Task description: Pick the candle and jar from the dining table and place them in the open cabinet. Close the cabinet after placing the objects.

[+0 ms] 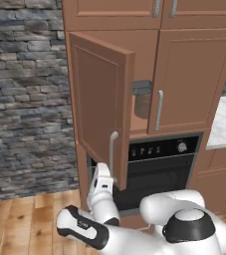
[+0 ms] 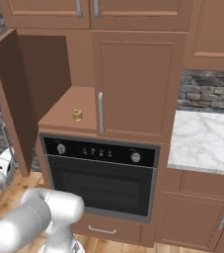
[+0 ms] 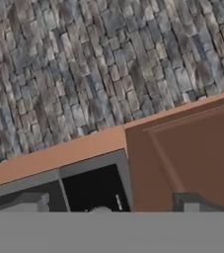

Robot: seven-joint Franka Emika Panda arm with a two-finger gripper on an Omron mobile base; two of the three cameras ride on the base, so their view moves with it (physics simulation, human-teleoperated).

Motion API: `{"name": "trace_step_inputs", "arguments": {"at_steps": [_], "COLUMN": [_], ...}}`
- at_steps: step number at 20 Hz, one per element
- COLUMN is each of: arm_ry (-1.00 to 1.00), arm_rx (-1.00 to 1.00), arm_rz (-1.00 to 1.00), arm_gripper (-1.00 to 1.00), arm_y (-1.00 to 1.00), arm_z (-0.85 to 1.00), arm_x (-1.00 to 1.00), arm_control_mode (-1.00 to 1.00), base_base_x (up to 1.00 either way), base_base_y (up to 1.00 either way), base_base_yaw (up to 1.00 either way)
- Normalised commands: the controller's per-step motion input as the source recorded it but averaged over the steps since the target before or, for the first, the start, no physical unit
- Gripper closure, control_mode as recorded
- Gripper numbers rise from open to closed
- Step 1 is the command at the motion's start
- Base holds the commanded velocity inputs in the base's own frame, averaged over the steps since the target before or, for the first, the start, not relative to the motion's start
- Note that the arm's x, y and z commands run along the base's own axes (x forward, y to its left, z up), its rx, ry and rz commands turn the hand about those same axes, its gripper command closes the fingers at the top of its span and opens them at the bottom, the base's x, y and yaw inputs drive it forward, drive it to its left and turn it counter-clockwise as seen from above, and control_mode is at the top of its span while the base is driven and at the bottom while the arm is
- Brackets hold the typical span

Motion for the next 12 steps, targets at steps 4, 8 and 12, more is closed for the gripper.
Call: {"name": "trace_step_inputs", "arguments": {"at_steps": [4,8,12], "arm_ry": [-0.19,-0.11,-0.08], "arm_rx": [-0.06,-0.04,-0.03], "arm_rz": [-0.47,-0.37,-0.30], "arm_gripper": [-1.00,-1.00,-1.00], "arm_y": [-0.11,-0.16,-0.15], "arm_z": [0.46,0.59,0.49], "arm_x": [0.08,0.32,0.39], "arm_control_mode": [-1.00,-1.00,-1.00], "base_base_x": [0.00,0.00,0.00], "base_base_y": [0.00,0.00,0.00], "base_base_yaw": [0.00,0.00,0.00]}}
